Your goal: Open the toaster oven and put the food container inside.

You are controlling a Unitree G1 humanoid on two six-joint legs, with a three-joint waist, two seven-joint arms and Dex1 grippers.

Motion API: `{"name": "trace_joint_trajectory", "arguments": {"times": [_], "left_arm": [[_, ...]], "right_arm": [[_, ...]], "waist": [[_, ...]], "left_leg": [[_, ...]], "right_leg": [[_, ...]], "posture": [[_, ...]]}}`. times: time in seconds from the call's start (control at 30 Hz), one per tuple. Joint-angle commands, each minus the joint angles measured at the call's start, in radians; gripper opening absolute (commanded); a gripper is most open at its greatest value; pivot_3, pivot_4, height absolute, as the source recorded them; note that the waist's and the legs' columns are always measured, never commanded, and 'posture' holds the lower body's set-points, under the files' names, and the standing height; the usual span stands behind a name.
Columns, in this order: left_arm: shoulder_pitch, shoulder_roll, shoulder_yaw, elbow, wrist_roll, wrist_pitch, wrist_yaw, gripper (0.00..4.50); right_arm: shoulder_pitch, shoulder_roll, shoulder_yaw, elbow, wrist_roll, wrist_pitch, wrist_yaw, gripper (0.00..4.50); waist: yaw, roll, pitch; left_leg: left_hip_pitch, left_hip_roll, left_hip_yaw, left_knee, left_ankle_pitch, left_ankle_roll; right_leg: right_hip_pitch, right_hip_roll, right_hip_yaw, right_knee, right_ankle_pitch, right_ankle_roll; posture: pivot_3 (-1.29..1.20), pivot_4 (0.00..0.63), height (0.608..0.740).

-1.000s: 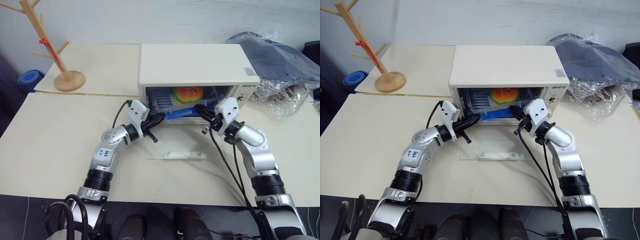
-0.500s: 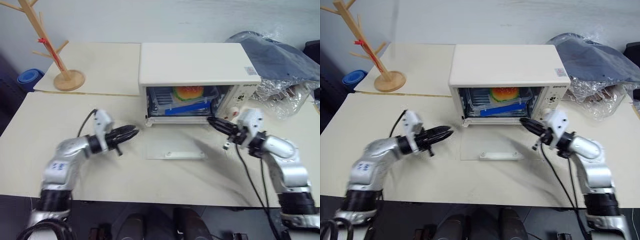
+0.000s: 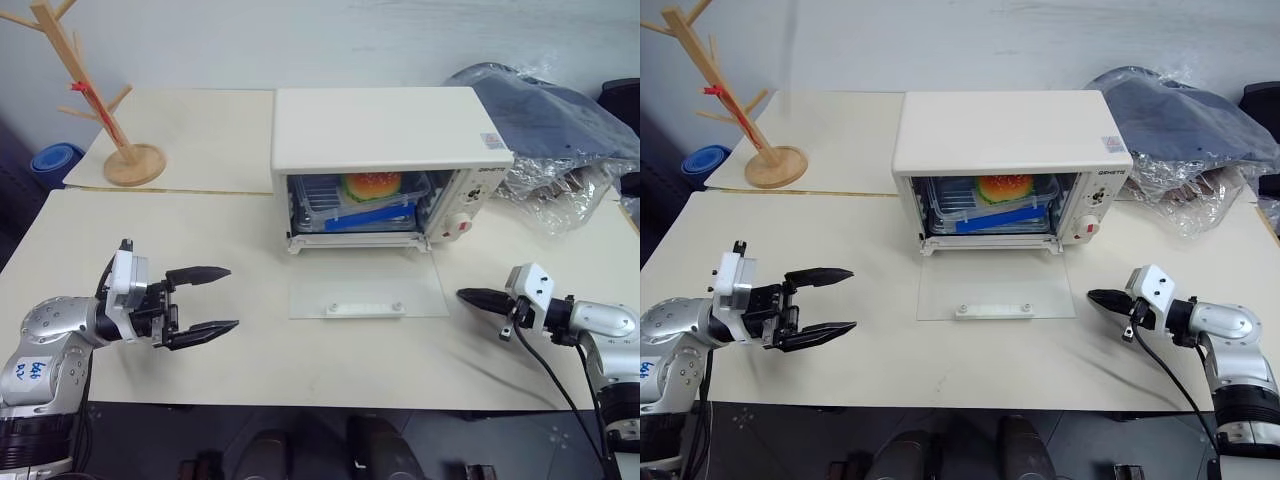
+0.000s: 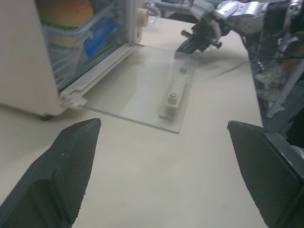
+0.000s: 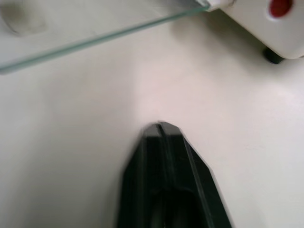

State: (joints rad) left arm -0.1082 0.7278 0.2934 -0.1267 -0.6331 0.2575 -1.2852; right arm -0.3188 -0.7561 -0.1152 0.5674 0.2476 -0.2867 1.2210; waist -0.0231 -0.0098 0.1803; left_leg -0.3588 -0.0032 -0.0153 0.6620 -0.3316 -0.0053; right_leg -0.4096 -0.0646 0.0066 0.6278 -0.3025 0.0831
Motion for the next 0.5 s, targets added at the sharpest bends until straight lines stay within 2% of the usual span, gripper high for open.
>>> {"name": "trace_joint_trajectory", "arguments": {"times": [0.03,0.1,0.2,0.33,0.5], "left_arm": [[0.014,0.005,0.017,-0.057,-0.057,0.042,0.016,4.45],[0.017,0.015,0.047,-0.064,-0.104,0.102,0.039,4.45],[0.009,0.003,0.095,-0.069,-0.157,0.154,0.101,4.45],[0.015,-0.027,0.122,-0.093,-0.187,0.179,0.171,4.45],[0.004,-0.066,0.111,-0.094,-0.160,0.146,0.221,4.45]], "right_arm": [[0.018,0.050,-0.002,-0.060,0.088,0.000,0.085,0.00],[0.044,0.081,-0.024,-0.136,0.163,0.041,0.114,0.00],[0.087,0.124,-0.064,-0.290,0.268,0.135,0.079,0.00],[0.082,0.169,-0.127,-0.452,0.386,0.306,-0.087,0.00],[-0.035,0.236,-0.181,-0.510,0.493,0.437,-0.256,0.00]], "waist": [[-0.003,0.000,0.000],[-0.004,0.001,0.001],[-0.005,0.002,0.001],[-0.003,0.002,0.001],[-0.004,0.002,0.001]], "left_leg": [[0.000,0.000,0.000,0.000,0.000,0.000],[0.000,0.000,0.000,0.000,0.000,0.000],[0.000,0.001,-0.001,0.000,0.000,-0.001],[0.000,0.001,-0.001,0.000,-0.001,-0.001],[0.000,0.001,-0.001,0.000,-0.001,-0.002]], "right_leg": [[0.000,0.000,0.000,0.000,0.000,0.000],[0.000,0.000,0.000,0.000,0.000,0.000],[0.000,0.001,0.000,0.001,0.000,0.000],[0.000,0.000,0.000,0.001,0.000,0.000],[-0.001,0.001,0.000,0.000,0.000,0.000]], "posture": [[0.00,0.150,0.740],[0.00,0.150,0.740],[0.00,0.150,0.740],[0.00,0.150,0.740],[0.00,0.150,0.740]]}}
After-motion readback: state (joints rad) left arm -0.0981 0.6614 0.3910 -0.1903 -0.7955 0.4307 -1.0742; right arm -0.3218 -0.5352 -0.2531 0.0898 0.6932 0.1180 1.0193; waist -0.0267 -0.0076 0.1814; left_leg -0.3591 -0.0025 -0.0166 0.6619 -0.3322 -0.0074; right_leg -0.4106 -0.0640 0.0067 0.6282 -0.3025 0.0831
